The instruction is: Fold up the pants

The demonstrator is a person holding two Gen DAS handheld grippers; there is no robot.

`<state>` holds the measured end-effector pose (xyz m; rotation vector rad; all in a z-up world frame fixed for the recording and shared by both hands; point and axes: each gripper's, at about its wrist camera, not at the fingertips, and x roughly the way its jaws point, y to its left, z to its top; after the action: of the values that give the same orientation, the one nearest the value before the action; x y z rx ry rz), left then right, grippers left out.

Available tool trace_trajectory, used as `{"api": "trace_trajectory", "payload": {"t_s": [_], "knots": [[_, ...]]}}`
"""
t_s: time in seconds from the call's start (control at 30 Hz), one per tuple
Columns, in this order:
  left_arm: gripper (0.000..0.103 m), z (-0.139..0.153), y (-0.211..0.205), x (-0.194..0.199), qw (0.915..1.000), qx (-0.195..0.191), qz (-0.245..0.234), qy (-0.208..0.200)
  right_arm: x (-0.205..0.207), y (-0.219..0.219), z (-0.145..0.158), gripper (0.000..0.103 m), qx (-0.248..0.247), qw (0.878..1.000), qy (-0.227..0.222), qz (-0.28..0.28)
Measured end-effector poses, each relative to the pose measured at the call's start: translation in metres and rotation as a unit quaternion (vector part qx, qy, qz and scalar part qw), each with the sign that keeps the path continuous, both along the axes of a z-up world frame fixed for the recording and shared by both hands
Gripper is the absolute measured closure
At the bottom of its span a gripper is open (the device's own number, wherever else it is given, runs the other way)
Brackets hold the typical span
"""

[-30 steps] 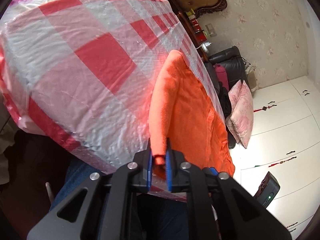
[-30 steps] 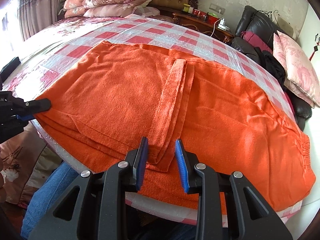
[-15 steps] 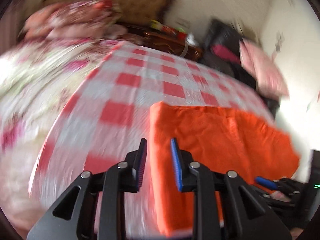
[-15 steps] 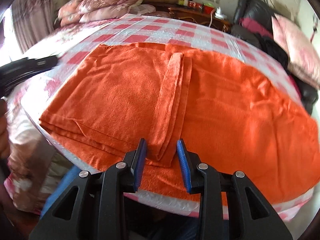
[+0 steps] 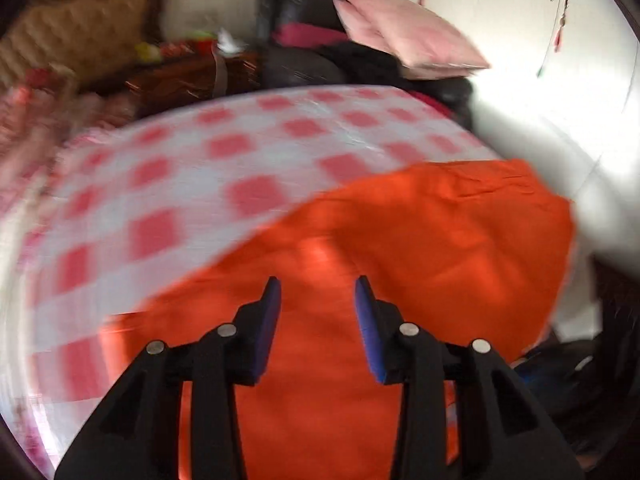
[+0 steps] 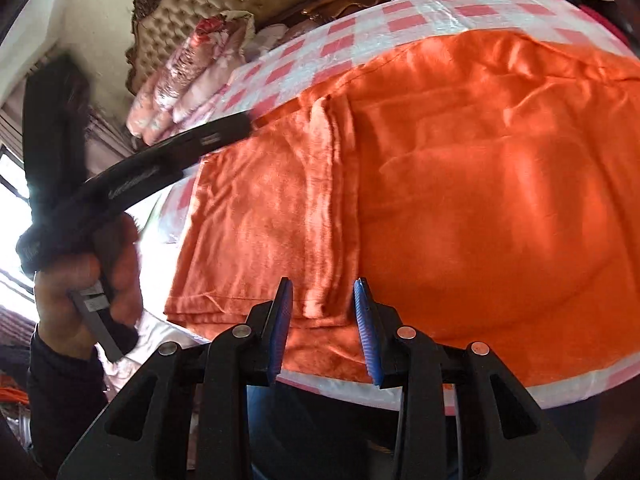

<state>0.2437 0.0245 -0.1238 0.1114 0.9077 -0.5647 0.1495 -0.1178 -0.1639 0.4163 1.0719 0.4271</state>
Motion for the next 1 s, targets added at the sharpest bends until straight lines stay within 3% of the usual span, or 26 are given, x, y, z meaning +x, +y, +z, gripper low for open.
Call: {"api": "trace_trajectory", "payload": {"t_s": [0.03,0.1,0.17,0.3,0.33,0.37,0.4,0.43,0.47,0.5,0.67,1.0], "knots": [[0.062,-0.002,-0.009,0.005,0.9999,0.011,0.009,0.001,0.0,0.001,0.0,0.069,-0.001,1.0,-0.003,0.001],[0.048,-0.004,-0.023,0.009,0.9996,0.021,0.02,0.007,-0.001,0.003,0.0,0.069,-0.009,1.0,-0.011,0.003],[0.047,-0.011,-0.036,0.016,0.9988,0.031,0.032,0.022,-0.001,0.003,-0.002,0.069,-0.018,1.0,-0.01,-0.003],[0.047,-0.03,-0.062,0.023,0.9933,0.1,0.046,0.035,-0.003,0.007,-0.002,0.067,-0.029,0.999,-0.022,0.003],[0.051,-0.036,-0.068,0.024,0.9912,0.119,0.046,0.037,-0.004,0.008,-0.002,0.065,-0.027,0.999,-0.026,0.004],[0.07,-0.039,-0.071,0.026,0.9885,0.139,0.048,0.033,-0.003,0.01,-0.002,0.064,-0.025,0.999,-0.027,0.003],[0.076,-0.043,-0.072,0.027,0.9861,0.156,0.05,0.027,-0.003,0.011,-0.002,0.064,-0.026,0.999,-0.028,0.003],[0.08,-0.042,-0.072,0.028,0.9868,0.152,0.048,0.027,-0.003,0.012,-0.002,0.064,-0.028,0.999,-0.029,0.005],[0.093,-0.041,-0.07,0.028,0.9879,0.144,0.046,0.032,-0.003,0.013,-0.001,0.066,-0.036,0.999,-0.032,0.009],[0.099,-0.038,-0.068,0.028,0.9891,0.135,0.046,0.036,-0.002,0.013,-0.001,0.084,-0.044,0.998,-0.033,0.01],[0.099,-0.016,-0.053,0.024,0.9938,0.091,0.051,0.037,-0.004,0.012,0.008,0.092,-0.034,0.998,-0.044,0.016],[0.099,0.007,-0.057,0.0,0.9965,0.066,0.042,0.028,-0.028,0.009,0.037,0.092,-0.025,0.998,-0.054,0.022]]}}
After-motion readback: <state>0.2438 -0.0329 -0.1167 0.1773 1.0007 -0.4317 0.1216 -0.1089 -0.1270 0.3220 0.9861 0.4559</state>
